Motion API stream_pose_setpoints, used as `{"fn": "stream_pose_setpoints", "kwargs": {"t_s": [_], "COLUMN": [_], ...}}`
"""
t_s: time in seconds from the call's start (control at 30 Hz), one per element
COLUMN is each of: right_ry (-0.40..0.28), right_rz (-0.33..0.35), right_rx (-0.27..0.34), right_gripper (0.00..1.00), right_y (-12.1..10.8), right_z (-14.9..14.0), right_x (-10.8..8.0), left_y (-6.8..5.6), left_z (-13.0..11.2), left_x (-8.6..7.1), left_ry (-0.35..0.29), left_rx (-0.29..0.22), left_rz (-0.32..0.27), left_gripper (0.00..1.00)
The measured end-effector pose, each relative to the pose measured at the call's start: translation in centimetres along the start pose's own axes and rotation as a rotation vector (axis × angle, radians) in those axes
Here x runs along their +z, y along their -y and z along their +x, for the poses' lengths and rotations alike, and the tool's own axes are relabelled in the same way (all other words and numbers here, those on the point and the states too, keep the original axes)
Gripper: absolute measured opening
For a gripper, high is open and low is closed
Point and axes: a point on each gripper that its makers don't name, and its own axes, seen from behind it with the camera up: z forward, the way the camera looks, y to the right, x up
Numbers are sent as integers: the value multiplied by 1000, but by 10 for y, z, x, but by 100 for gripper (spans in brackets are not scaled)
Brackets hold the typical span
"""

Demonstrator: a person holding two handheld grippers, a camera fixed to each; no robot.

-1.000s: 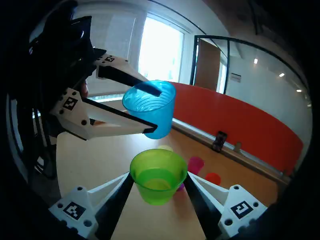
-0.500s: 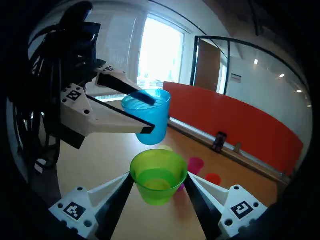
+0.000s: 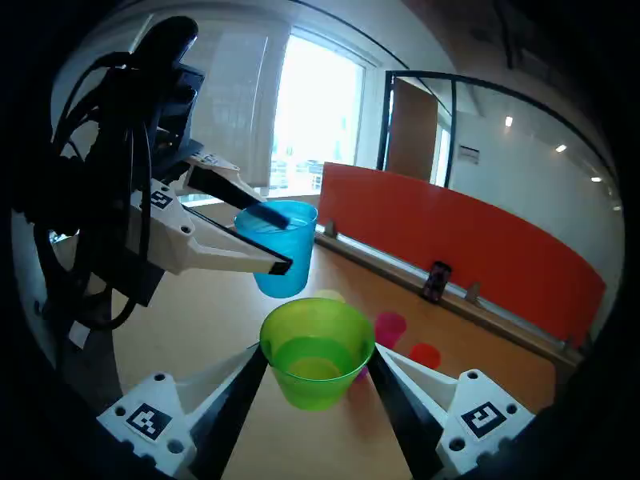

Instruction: Pour water

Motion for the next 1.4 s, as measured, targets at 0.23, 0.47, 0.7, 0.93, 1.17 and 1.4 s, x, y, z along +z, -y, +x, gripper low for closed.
{"fn": "stream_pose_setpoints", "kwargs": {"t_s": [0.23,0.47,0.7,0.93,1.17,1.4], "right_ry": [4,17,32,49,69,87], "right_rz": [-20,-48,-75,-105,-128,-140], "right_rx": [11,28,36,50,77,96], "right_gripper": [90,90,90,90,90,90], "right_y": [-4,-14,-25,-39,-50,-55], "right_z": [-6,-20,-40,-63,-88,-113], "right_x": [-2,-3,-3,1,10,19], "left_y": [6,7,6,5,4,2], "left_z": [-16,-40,-64,-88,-112,-136], "left_x": [-2,0,6,20,36,51], "left_ry": [6,17,29,39,57,76], "left_rx": [-13,-33,-54,-78,-108,-93], "left_rz": [21,29,29,23,23,23], "left_gripper": [85,85,85,85,85,85]}}
